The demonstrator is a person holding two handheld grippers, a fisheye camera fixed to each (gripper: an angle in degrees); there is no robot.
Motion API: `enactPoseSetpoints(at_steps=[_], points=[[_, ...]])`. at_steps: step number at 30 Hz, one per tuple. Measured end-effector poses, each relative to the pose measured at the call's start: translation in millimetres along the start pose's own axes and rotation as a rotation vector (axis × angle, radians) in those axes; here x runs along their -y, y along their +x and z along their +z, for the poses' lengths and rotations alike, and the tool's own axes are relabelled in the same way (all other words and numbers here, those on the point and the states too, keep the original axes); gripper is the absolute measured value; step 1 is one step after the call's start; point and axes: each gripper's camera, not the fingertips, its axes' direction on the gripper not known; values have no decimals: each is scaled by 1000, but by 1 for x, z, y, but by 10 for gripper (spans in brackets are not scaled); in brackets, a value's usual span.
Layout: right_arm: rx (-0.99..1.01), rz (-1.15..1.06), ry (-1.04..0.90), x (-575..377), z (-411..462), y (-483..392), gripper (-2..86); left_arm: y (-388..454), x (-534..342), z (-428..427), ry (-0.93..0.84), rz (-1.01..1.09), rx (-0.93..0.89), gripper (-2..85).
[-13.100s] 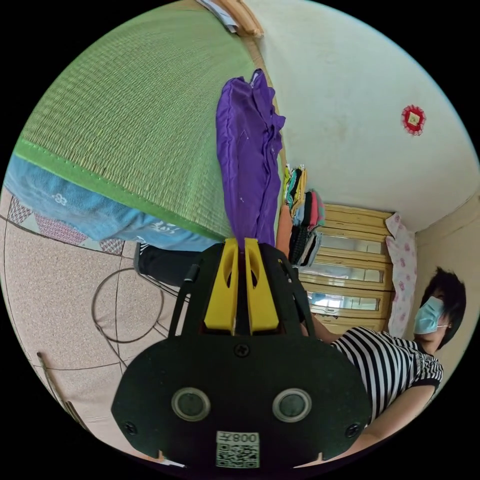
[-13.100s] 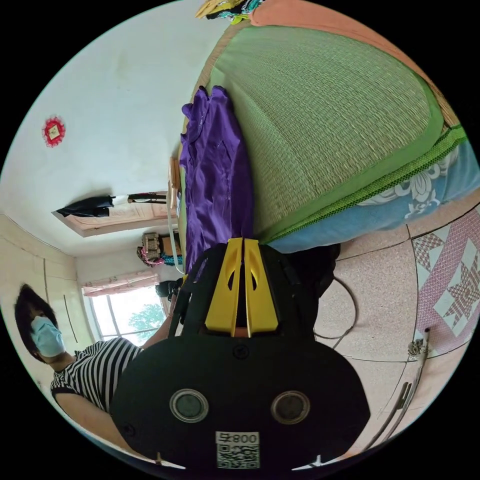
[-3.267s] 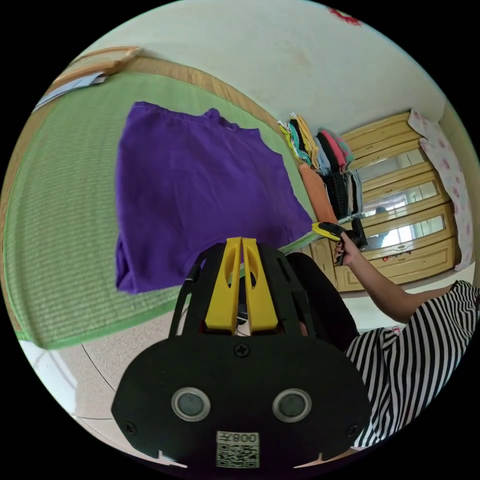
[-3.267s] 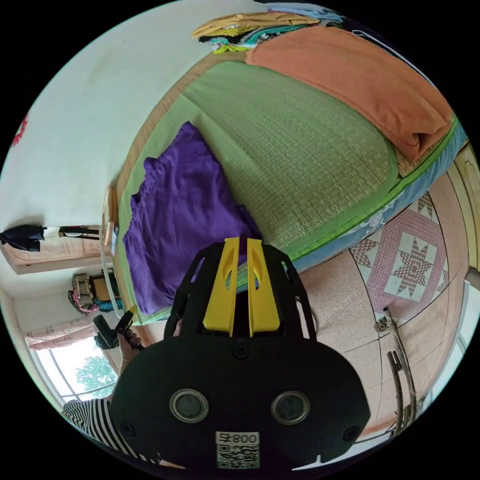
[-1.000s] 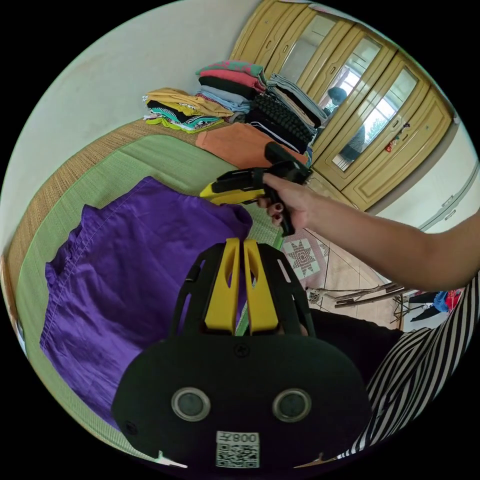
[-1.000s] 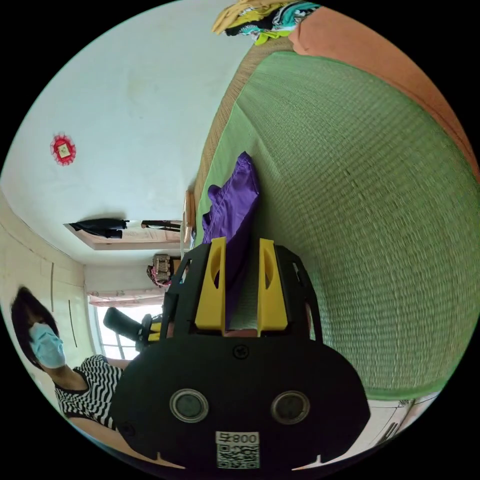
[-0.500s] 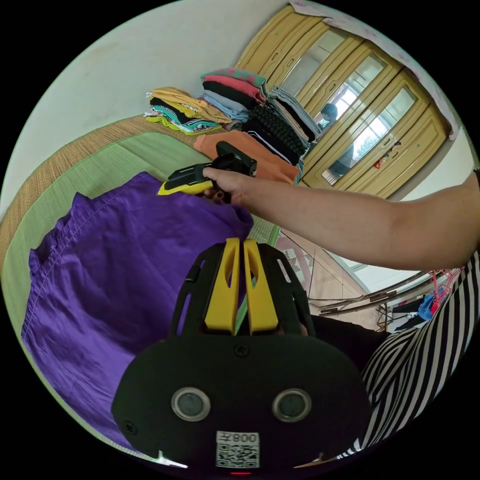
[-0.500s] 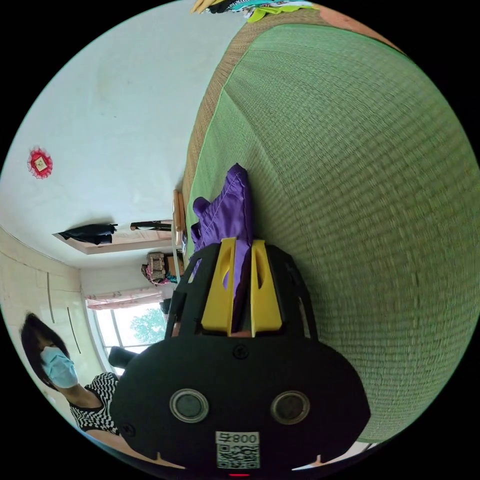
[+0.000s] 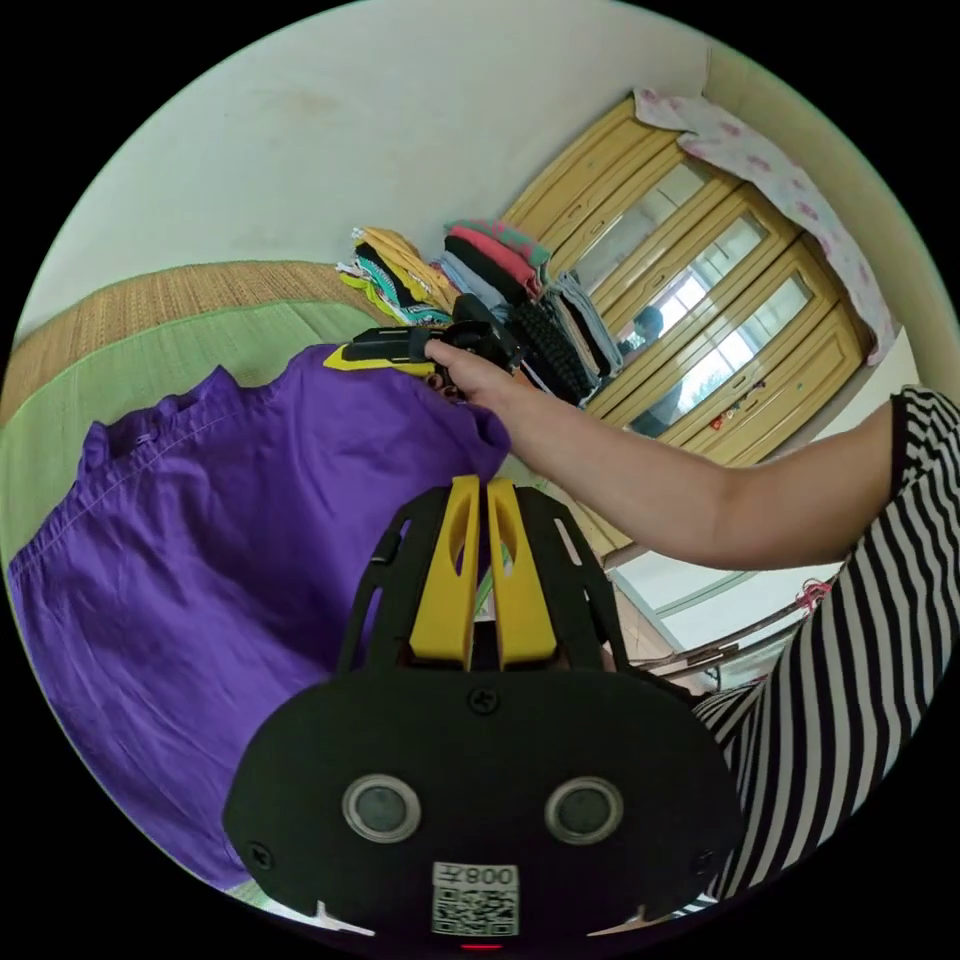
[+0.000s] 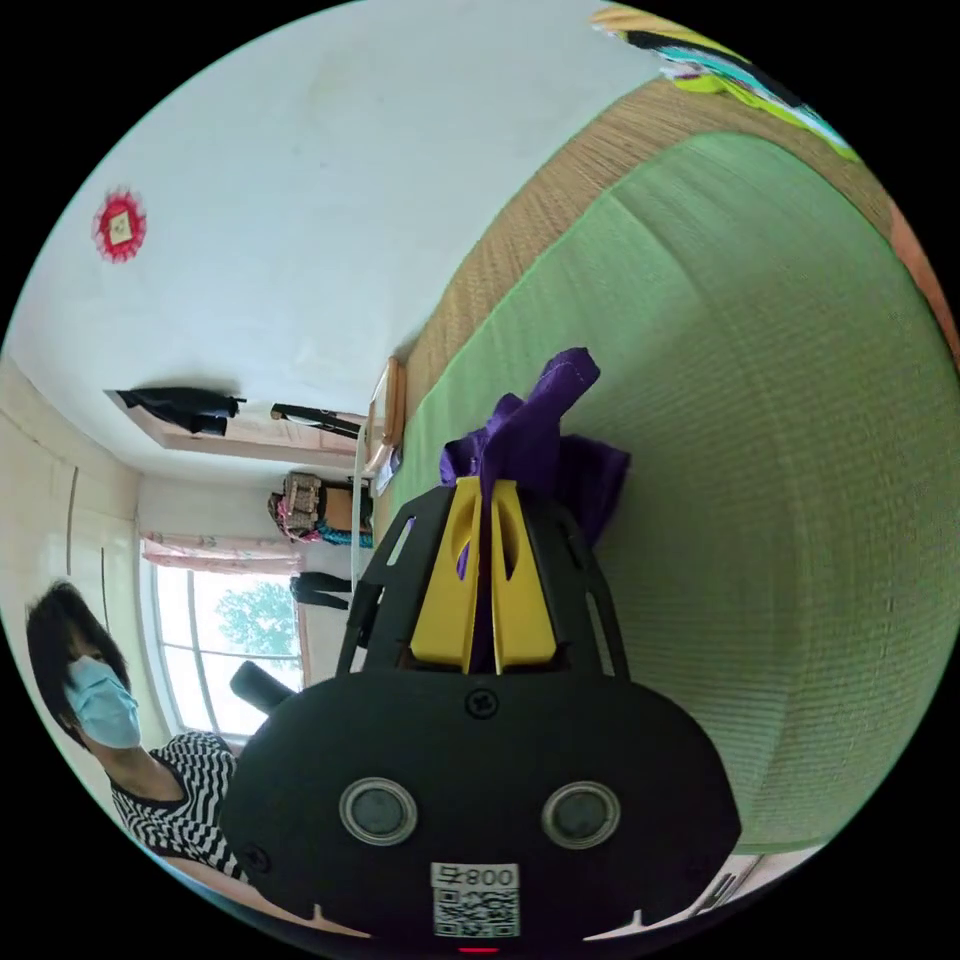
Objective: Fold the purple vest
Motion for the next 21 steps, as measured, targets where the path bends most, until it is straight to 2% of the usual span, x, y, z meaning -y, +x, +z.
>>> enactPoseSetpoints(at_steps=[7, 12, 21], points=[[-14, -201, -54, 26, 95, -190, 8, -64, -83, -68, 200, -144, 2, 8], [-102, -375, -186, 24, 236, -336, 6, -130, -194, -115, 349, -400, 35, 8], [-272, -422, -425, 17, 466, -441, 6, -230, -351, -111, 540, -834, -27, 7]])
